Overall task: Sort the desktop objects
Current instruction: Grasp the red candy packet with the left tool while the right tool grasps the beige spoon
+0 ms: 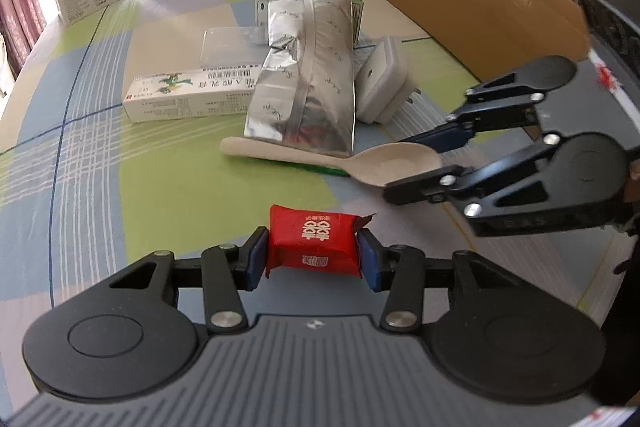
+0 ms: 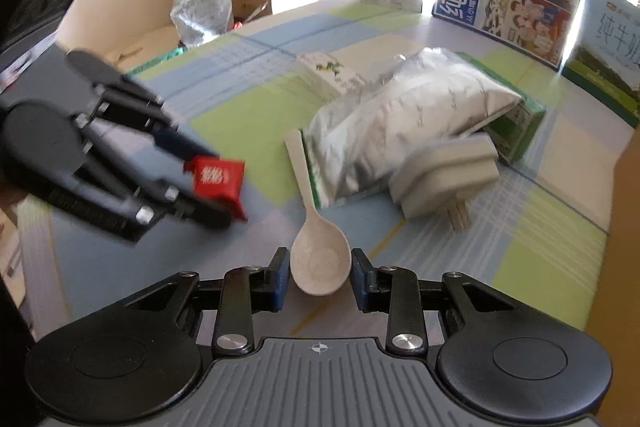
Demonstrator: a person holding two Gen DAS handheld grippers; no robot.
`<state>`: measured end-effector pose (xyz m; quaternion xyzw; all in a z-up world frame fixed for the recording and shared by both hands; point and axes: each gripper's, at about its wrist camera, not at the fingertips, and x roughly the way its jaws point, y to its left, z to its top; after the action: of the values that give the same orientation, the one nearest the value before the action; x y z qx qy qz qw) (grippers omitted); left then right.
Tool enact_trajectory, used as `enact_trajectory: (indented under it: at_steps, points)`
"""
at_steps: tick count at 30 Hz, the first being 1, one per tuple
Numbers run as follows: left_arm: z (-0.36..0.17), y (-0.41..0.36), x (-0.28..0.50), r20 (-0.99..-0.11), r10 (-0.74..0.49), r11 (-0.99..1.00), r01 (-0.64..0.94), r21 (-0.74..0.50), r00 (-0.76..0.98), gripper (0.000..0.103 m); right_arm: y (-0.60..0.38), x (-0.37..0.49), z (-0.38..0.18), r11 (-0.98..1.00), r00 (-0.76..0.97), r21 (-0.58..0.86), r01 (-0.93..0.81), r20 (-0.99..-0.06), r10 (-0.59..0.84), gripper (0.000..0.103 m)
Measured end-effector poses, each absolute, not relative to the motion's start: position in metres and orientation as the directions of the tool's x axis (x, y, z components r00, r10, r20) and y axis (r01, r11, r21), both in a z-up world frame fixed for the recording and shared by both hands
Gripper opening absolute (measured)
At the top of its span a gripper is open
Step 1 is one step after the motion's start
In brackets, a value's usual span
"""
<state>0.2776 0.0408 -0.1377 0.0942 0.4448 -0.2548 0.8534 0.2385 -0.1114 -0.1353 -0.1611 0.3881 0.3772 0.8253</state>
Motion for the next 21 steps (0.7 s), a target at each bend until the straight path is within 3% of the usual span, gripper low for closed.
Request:
enact_trajectory:
  at_steps: [4, 7, 12, 21]
  points:
    - [-0.141, 0.041, 0.277, -0.816, -0.337, 0.849, 0.526, -0.047, 0.471, 0.045, -0.118, 0.222, -0.138, 0.684, 0.425, 0.021, -0.729, -0.77, 0.477, 0.03]
    - [-0.142, 0.039, 0.276, -0.819, -0.325, 0.846, 0.532, -0.029, 0.472, 0.053, -0.117, 0.216, -0.14, 0.678, 0.444, -0.014, -0.734, -0.766, 0.465, 0.031]
    - [-0.143, 0.039, 0.276, -0.821, -0.327, 0.844, 0.535, -0.032, 0.468, 0.053, -0.118, 0.22, -0.141, 0.688, 0.444, 0.001, -0.726, -0.763, 0.469, 0.033]
    - [-0.144, 0.038, 0.28, -0.817, -0.332, 0.846, 0.532, -0.037, 0.471, 0.057, -0.116, 0.221, -0.142, 0.687, 0.452, -0.008, -0.726, -0.758, 0.469, 0.048]
